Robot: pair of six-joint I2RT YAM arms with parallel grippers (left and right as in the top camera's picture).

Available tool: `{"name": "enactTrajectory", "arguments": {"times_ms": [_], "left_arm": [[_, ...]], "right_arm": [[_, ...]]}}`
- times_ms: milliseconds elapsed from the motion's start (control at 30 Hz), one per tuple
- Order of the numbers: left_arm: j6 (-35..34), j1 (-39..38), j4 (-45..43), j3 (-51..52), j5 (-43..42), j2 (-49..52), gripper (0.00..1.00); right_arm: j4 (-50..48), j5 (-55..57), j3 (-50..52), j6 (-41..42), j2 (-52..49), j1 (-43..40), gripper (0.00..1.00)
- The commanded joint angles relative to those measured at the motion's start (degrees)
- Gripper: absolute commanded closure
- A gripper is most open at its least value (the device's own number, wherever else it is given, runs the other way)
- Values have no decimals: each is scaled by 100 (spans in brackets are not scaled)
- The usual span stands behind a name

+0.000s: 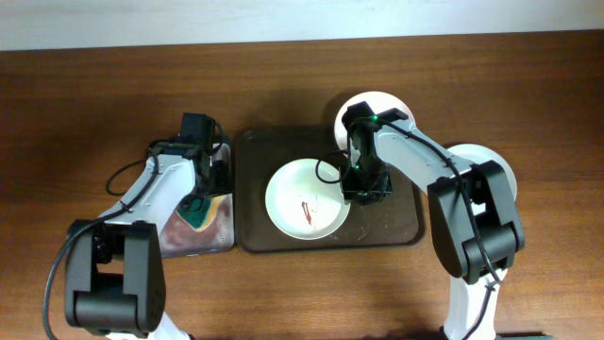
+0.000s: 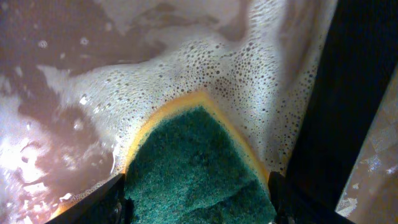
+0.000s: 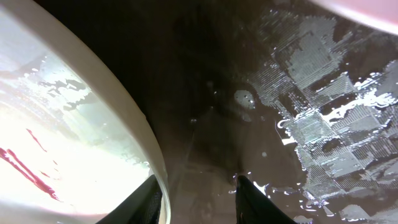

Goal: Clean dirty plates on tray and stack at the side
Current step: 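Dip the sponge in the soapy water with the left gripper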

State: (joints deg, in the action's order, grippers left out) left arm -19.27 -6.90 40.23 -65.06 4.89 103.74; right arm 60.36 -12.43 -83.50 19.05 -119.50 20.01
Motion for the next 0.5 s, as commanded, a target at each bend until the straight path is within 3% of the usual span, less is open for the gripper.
{"name": "enactTrajectory", "arguments": {"times_ms": [0,100,167,300,467], "left_arm": [[118,-7,109,-57,-98,-46,29],[116,-7,166,-57,-52,-46,28],[118,-7,186,-96,-149,-57,22],[621,-7,299,-374,-789,-216,12],[1062,20,798,-472,-745,-343,8]], "right_arm": [[33,92,-35,-42,140,-17,60],[33,92,-35,-42,140,-17,60],[35,94,-35,-42,140,-17,60],[35,94,-35,-66,140,-17,60],[35,92,-35,-66,140,-17,60]]}}
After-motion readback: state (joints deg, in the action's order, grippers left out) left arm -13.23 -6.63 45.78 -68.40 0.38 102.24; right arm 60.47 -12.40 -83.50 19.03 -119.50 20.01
